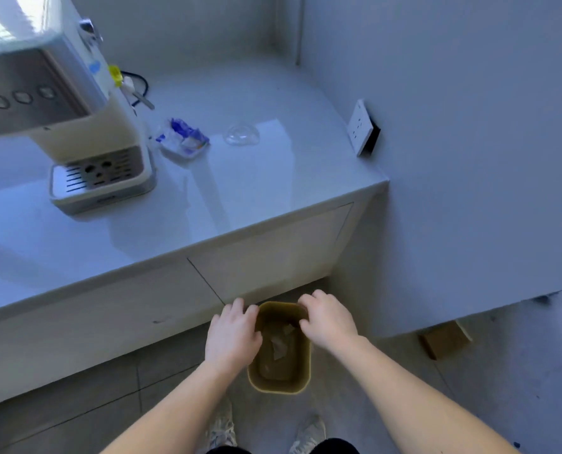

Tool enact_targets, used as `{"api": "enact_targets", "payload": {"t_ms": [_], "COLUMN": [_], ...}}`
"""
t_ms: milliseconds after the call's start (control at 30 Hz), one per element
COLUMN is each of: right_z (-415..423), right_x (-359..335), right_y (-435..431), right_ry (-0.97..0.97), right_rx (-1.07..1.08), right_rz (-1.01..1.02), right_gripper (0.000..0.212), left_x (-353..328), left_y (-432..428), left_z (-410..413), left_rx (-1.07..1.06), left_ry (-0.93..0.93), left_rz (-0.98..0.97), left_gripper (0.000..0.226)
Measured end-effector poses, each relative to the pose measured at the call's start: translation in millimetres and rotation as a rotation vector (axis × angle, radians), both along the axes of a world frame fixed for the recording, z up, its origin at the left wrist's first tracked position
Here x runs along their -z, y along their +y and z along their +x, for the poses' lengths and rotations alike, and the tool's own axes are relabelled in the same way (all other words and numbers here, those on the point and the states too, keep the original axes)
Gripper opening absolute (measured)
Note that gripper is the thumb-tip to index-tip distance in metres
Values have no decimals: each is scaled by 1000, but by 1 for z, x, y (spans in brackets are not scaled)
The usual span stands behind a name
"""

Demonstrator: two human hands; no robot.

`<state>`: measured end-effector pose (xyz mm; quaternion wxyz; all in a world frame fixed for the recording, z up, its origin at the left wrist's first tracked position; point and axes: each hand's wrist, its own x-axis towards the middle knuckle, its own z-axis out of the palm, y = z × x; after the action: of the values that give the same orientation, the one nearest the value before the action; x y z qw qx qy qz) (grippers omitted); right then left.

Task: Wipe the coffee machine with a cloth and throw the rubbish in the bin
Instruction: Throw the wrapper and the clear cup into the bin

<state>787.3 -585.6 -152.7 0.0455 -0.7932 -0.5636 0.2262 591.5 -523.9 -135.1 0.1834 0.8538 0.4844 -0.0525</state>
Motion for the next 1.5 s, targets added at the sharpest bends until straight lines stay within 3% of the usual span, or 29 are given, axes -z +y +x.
{"api": "enact_targets", "payload": {"t_ms": [433, 633, 1200, 1500], "right_z": [-10, -20, -83, -64], "right_x": [-147, -193, -236, -241], "right_y": [35, 69, 150, 165], "right_ry": [-8, -56, -137, -153], "right_rx": [-156, -181, 40, 54], "right_rz": [178, 214, 190, 179], "right_gripper": [37, 38, 41, 41], "left_x": [-114, -155, -194, -203], "left_y": [22, 57, 191, 211], "left_z": [-18, -27, -60, -34], "left_rx": [-78, -91, 135, 145], "left_ry": [30, -58, -89, -80], "left_rz": [195, 285, 350, 348], "left_gripper": [43, 36, 33, 30]}}
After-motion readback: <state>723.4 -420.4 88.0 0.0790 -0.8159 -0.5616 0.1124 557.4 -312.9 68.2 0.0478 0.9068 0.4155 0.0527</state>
